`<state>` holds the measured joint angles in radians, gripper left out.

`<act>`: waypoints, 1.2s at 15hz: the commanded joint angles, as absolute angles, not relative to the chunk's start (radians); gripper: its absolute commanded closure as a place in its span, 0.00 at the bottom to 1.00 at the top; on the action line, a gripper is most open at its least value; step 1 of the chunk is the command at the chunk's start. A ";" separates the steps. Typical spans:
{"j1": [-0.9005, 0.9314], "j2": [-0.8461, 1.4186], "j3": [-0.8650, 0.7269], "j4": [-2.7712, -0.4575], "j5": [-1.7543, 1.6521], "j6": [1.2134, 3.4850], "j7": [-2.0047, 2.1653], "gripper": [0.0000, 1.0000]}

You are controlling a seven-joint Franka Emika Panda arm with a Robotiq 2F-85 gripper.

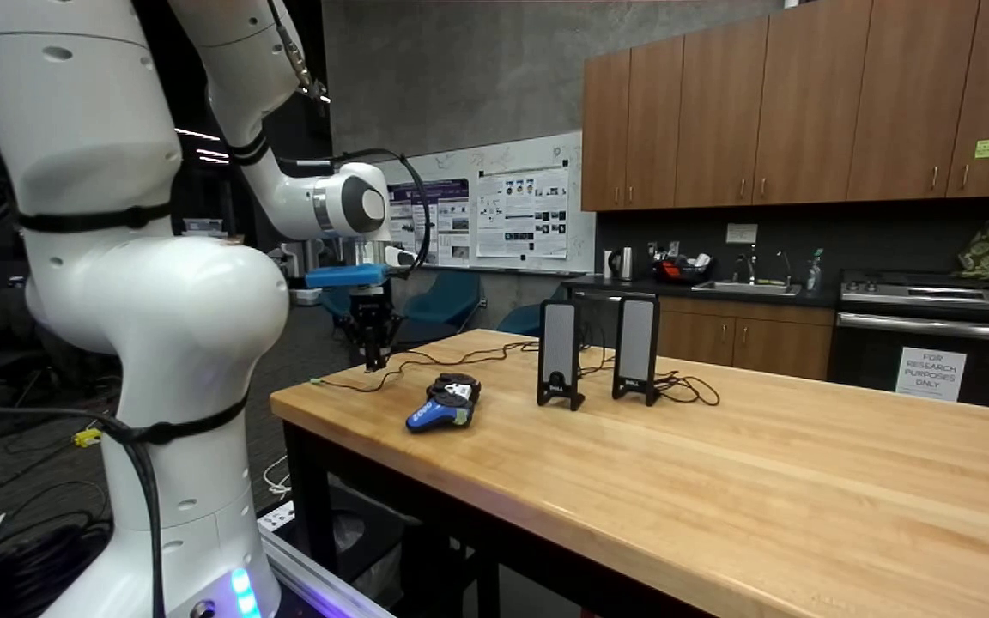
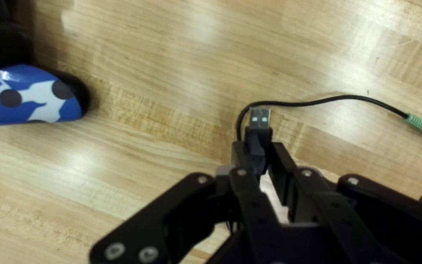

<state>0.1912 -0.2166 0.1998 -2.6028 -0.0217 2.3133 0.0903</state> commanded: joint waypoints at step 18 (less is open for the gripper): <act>0.131 -0.439 0.174 -2.723 -0.027 2.074 0.152 0.95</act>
